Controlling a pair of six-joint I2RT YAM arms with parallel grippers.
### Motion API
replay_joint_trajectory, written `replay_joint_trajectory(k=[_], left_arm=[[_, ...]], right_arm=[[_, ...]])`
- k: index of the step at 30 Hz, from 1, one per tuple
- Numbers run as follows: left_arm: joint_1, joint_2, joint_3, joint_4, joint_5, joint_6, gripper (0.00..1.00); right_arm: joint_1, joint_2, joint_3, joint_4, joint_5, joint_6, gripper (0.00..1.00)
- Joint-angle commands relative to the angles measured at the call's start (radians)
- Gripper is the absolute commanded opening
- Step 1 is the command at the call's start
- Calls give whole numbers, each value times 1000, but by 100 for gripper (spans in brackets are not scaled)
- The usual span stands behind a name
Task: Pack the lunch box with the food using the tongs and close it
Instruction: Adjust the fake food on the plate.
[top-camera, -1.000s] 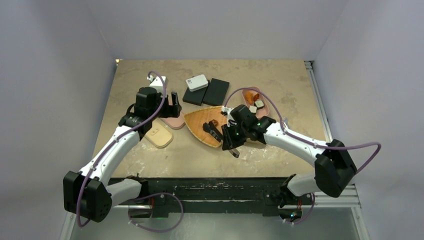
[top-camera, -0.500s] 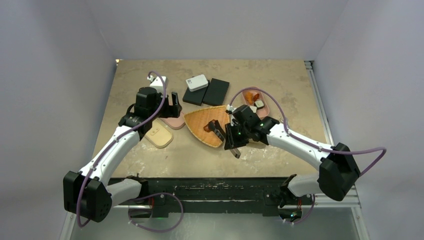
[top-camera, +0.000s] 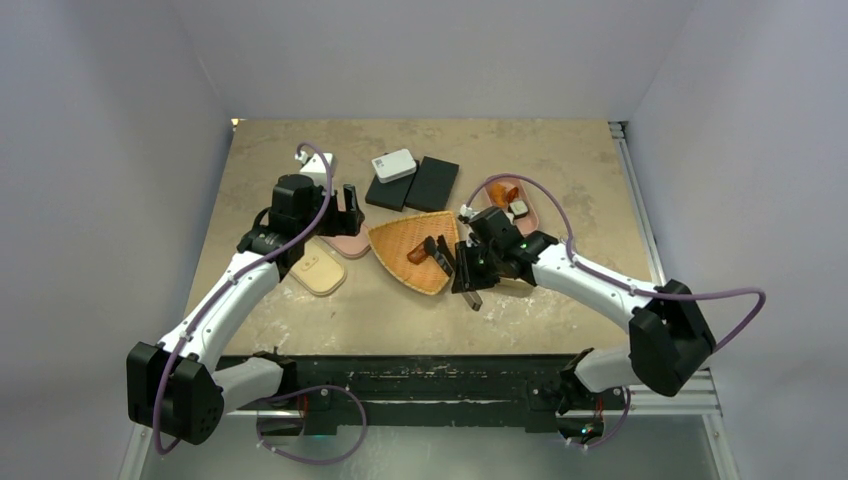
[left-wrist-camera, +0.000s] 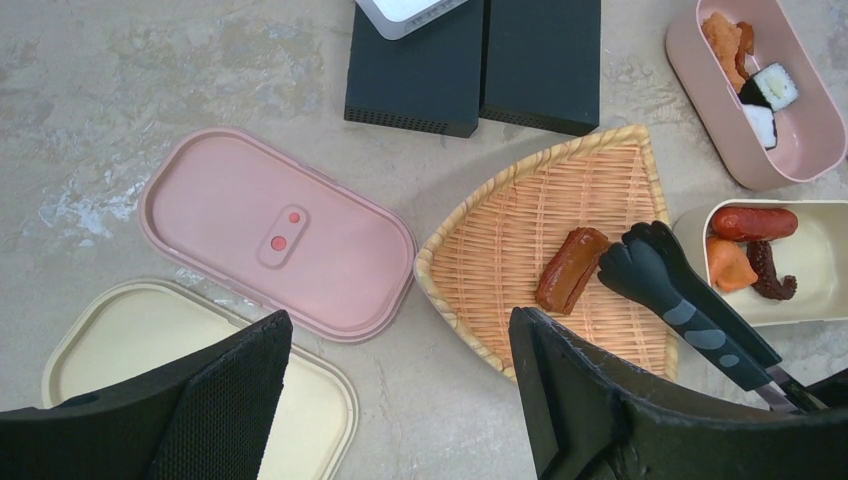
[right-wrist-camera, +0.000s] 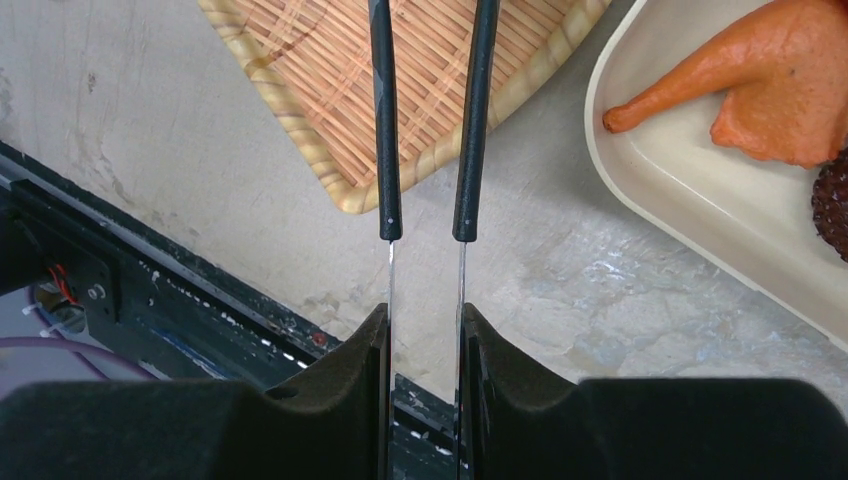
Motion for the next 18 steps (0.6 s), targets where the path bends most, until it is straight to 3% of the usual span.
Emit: replay_joint_trajectory(k=[1, 18], left_arm=[[5, -5, -4, 24, 9, -5, 79], [5, -4, -1, 21, -2, -2, 79]], right_arm=[[-8, 25, -3, 66, -7, 1, 30], [-16, 168, 104, 167, -25, -73, 28]])
